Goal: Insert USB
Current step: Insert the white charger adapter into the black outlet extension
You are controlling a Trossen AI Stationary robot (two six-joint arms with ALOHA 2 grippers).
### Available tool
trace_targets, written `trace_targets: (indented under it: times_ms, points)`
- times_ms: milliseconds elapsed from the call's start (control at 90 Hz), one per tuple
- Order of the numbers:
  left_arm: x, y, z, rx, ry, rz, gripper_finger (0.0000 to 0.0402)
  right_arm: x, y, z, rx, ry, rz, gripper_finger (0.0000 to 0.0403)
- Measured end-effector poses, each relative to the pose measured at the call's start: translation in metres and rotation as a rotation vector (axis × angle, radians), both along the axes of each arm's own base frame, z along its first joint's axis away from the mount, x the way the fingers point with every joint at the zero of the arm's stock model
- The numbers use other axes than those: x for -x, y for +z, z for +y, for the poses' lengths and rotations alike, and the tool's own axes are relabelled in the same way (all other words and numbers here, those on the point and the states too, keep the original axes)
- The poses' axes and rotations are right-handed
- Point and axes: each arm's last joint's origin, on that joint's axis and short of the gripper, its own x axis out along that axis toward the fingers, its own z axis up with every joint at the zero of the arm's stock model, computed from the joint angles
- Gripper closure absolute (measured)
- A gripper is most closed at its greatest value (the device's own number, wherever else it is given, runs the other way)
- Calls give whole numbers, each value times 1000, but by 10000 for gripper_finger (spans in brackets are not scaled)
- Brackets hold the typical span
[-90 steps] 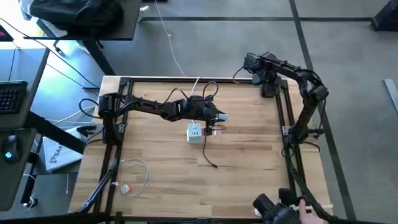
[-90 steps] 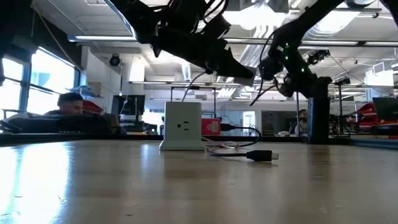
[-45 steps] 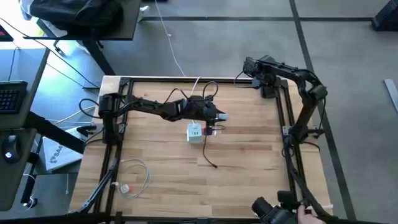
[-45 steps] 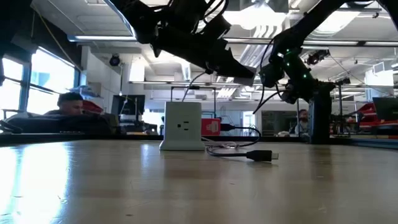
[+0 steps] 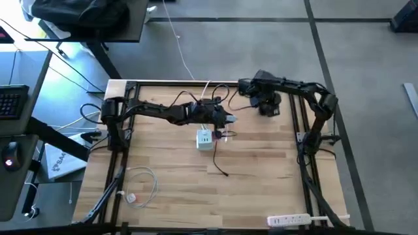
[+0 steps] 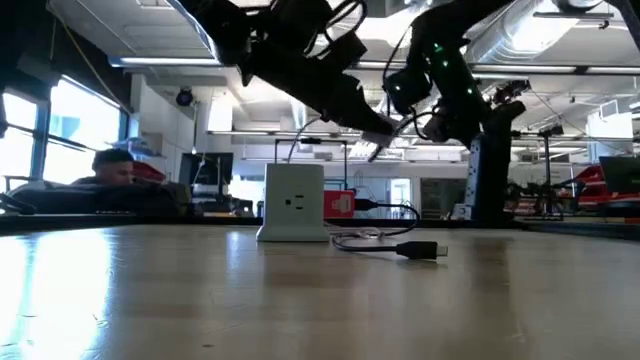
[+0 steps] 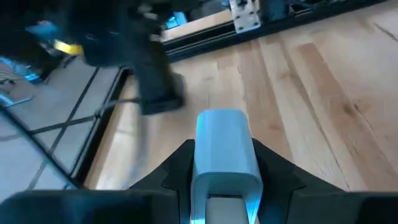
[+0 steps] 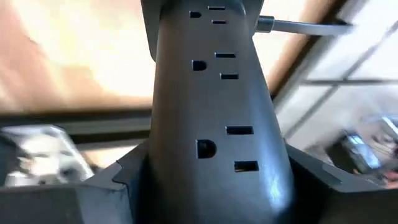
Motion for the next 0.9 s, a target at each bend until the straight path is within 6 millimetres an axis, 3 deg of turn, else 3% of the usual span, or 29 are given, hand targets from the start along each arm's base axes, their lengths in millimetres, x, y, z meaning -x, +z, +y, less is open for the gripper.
trace_targets:
  times_ms: [222,344,556,700,900]
  points:
    - [3,2,-6,89,-63,15,304,-19,-3,29,-129,-151,-171,176]
    - [-4,-12,-16,146,-181,37,304,-21,-2,31,-147,-238,-219,176]
    - [-22,-31,-23,139,-180,-74,304,-20,-2,29,-153,-263,-226,176]
    - [-27,-41,-13,184,-151,-123,305,-27,6,29,-174,-223,-273,176]
    - [-21,-51,17,253,-58,-81,307,-38,27,31,-165,-170,-354,176]
